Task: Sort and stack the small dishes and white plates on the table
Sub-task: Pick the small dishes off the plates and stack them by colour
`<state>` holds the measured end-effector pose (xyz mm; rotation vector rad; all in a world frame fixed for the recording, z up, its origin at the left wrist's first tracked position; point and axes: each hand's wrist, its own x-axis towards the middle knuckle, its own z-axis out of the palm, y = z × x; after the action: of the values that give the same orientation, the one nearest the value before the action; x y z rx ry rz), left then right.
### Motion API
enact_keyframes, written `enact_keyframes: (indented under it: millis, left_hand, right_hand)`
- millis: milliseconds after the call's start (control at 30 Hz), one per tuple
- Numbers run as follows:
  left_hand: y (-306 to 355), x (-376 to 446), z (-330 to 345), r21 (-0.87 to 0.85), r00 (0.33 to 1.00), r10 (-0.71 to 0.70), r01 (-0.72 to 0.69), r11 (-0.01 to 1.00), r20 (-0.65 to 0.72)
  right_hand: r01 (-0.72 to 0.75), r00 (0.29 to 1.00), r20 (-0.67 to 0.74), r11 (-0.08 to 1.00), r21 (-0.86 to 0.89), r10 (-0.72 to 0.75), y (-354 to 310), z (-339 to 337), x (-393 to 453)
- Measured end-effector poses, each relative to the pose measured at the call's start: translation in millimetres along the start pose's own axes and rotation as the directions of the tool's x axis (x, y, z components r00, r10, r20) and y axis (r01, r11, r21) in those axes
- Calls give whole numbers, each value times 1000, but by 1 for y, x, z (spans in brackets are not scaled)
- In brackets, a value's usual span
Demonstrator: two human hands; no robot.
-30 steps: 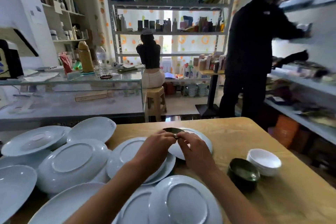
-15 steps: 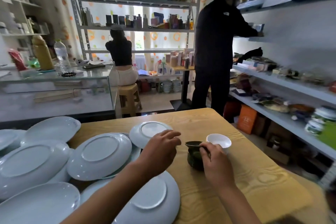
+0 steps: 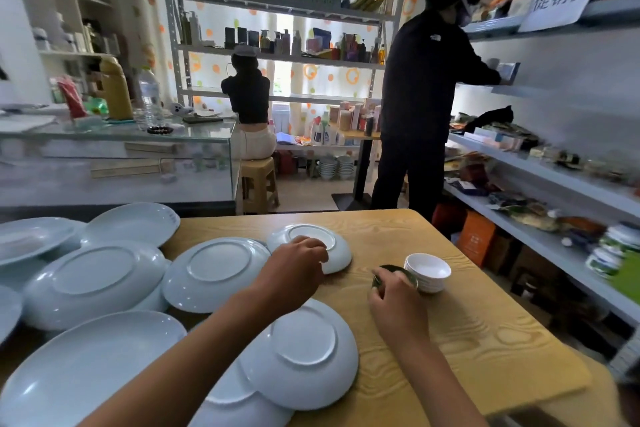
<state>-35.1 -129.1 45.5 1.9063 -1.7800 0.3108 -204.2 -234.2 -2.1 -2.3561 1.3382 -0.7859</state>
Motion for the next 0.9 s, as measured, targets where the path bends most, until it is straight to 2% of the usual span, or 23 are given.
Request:
enact_keyframes:
  millis: [167,267,467,600,700,800,900]
  left_hand:
    - [-31,-31,-32,77,997,-40,46,996,-72]
    - [-64,-55,-48,118,985,-138,149,982,-100]
    - [-138,-100,-79,180,935,-319,344,922,-156]
    - [-206,-120,-97,256,883,-453,470,845,-126]
    - [-263,-130,-116,314,794,-594,601,735,-129]
    - [-319,-139,-140,393,640,-760,732,557,-116]
    - [-376,-150,-155,378,498,-860,821,427,-109]
  right_hand:
    - [258,966,-10,966,-15,-258,-70,12,-10]
    - [371,929,-9,929,-16,-371,-111,27,-12]
    - [576,816,70,818,-1,-574,-193,78,3]
    - [663,736,129,746,61,-664,-248,120,9]
    - [708,672,187,695,120,-717,-291,152,17]
    - [708,634,237,676,205,-736,-330,181,26]
    - [703,603,291,667,246,-743,-358,204,33]
